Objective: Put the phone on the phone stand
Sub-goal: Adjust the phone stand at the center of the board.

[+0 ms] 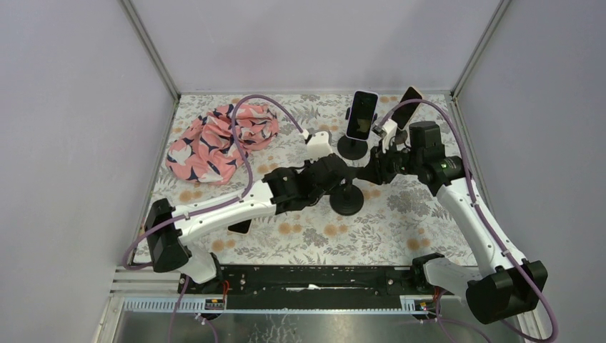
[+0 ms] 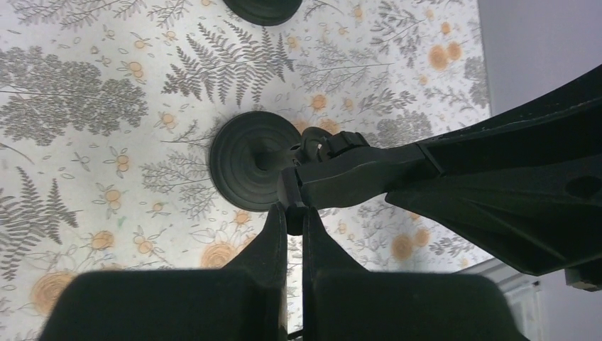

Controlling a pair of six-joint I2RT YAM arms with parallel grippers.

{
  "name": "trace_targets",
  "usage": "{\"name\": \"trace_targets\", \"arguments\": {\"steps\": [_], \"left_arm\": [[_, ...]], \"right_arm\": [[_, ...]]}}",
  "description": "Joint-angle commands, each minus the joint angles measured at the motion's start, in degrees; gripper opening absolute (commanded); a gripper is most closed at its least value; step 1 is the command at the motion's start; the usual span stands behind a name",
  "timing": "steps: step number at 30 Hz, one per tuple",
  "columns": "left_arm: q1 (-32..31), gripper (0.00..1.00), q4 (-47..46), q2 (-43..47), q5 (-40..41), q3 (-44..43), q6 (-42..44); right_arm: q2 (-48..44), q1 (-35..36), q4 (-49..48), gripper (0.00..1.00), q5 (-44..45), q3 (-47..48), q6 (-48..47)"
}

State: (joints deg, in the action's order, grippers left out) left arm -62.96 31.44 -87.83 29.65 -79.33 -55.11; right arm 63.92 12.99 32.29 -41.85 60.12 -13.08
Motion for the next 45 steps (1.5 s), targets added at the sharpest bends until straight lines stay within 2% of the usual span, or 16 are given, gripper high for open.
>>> {"name": "trace_targets", "arguments": {"steps": [1, 6, 13, 15, 17, 22, 30, 35, 45], "left_arm": [[0.07, 0.0, 6.94, -1.19, 8.95, -5.54, 2.8], [-1.75, 0.0, 8.0, -6.73, 8.66, -10.62, 2.37], [-2.34, 0.0, 10.29, -9.98, 8.54, -13.16, 0.64], [-2.34, 0.0, 10.29, -9.91, 8.41, -12.82, 0.09], [-2.34, 0.0, 10.3, -9.73, 8.33, -12.71, -0.12], [-2.34, 0.0, 10.21, -9.55, 8.07, -12.73, -0.72], [-2.34, 0.0, 10.16, -9.11, 7.88, -12.87, -2.27], [-2.34, 0.0, 10.19, -9.29, 8.01, -13.31, -2.28], [-2.34, 0.0, 11.32, -8.98, 9.47, -13.38, -1.54]], "right_arm": [[0.6, 3.12, 4.95, 0.12, 9.53, -0.68, -4.27], [0.93, 6.99, 5.02, 0.34, 11.03, -0.09, -4.23], [-1.5, 7.66, 4.98, 0.75, 13.03, 1.16, -3.82], [-3.04, 7.64, 4.94, 0.84, 14.8, 2.23, -3.58], [-4.42, 7.61, 5.19, 0.87, 17.51, 4.0, -3.36], [-5.26, 7.57, 5.62, 0.85, 21.67, 5.34, -1.96], [-2.73, 7.55, 6.02, 0.68, 18.6, 4.83, -0.22], [-2.17, 7.64, 5.91, 0.61, 21.07, 4.65, -0.28], [-3.72, 7.64, 4.08, 0.27, 29.51, 3.28, -1.71]]}}
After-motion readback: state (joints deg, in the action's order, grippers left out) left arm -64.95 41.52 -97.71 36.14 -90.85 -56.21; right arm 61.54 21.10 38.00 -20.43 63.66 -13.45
